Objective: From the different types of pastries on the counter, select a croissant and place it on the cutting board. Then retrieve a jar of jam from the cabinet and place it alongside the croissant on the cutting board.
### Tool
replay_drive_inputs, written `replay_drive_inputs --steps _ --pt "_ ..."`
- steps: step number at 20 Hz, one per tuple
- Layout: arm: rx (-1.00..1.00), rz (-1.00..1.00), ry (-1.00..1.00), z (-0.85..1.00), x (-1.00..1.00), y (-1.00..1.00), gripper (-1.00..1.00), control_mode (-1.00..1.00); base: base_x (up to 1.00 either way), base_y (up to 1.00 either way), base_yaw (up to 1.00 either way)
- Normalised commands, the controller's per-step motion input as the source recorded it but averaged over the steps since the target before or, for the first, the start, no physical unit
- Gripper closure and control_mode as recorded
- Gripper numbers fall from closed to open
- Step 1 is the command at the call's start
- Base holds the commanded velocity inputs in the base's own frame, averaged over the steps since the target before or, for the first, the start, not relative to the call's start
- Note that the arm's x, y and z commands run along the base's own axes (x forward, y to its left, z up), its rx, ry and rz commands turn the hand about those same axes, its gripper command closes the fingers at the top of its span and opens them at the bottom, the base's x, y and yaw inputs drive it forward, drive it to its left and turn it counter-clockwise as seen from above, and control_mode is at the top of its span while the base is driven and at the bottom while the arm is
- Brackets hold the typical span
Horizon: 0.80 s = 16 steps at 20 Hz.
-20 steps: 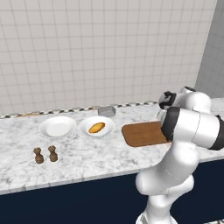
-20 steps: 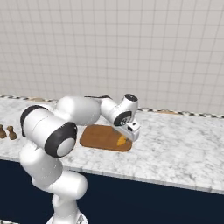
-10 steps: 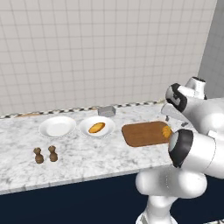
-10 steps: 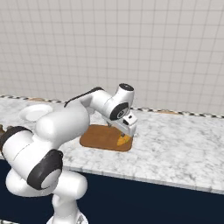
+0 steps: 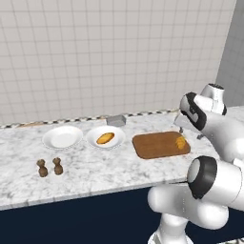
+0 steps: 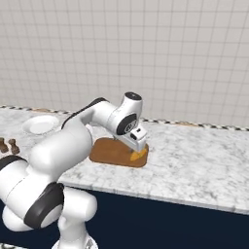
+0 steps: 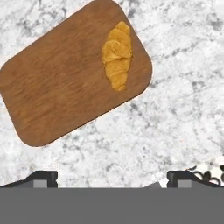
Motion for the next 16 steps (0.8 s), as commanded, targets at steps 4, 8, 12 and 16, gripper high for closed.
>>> replay_drive_inputs --steps 4,8,12,16 --pt "0.00 0.00 0.00 0.00 0.00 0.00 -1.00 1.00 -0.96 0.08 0.32" --pt "0.00 0.00 0.00 0.00 0.00 0.00 -1.00 1.00 -0.45 0.60 0.64" --pt "0.00 0.00 0.00 0.00 0.00 0.00 -1.00 1.00 -0.10 0.94 0.71" --pt "0.00 0.00 0.00 0.00 0.00 0.00 -1.00 1.00 0.00 1.00 0.65"
